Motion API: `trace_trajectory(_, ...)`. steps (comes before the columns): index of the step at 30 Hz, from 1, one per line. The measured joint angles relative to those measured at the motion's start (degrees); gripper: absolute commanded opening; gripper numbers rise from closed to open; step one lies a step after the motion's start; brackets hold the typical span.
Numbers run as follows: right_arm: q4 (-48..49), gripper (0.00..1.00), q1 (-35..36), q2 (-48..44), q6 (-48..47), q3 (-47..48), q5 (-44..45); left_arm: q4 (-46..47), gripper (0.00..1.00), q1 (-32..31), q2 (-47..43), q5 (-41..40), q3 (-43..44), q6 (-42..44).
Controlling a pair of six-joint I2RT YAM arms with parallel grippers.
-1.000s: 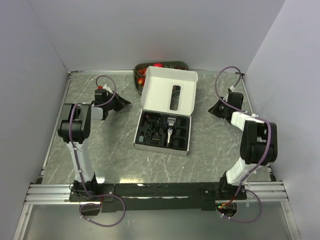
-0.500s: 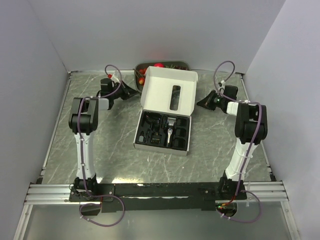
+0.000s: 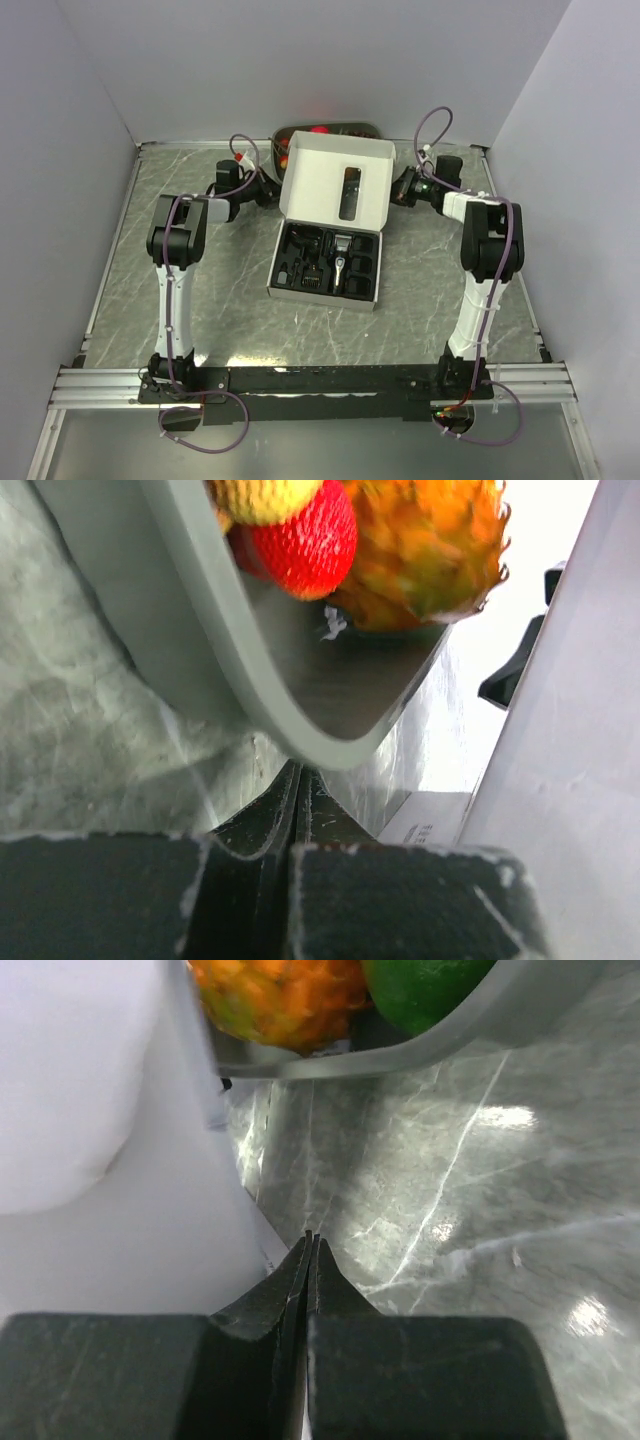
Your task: Sort the hair-cutting tools
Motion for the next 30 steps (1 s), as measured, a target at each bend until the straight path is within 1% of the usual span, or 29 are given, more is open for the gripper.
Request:
trace_trajectory(8,-1.2,0.0,1.2,2.1,-1.3,0.4,-2.5,4.6,0.01,0.1,-1.1,2.5,-6.7,-1.8)
trace_trajectory(17,-0.9,0.0,3.2,1.0,-4.0,-0.7,-3.4,8.8,0.01,0.1,-10.6,4.7,-12.1,-2.8)
trace_trajectory(24,-1.7,0.0,6.3,-4.4,-6.8,-3.4,-3.1,11.0,0.01,0.0,-17.5,6.1,-15.1,-2.7)
trace_trajectory(27,-1.7,0.0,6.8,-7.6,-7.8,-4.8,-2.6,11.5,0.01,-0.3,-20.3,6.2,-17.5,-2.7)
trace_trajectory(30,-1.7,0.0,7.3,-11.0,-8.4,-7.6,-1.7,12.2,0.01,-0.7,-23.5,5.8,-21.6,-2.7)
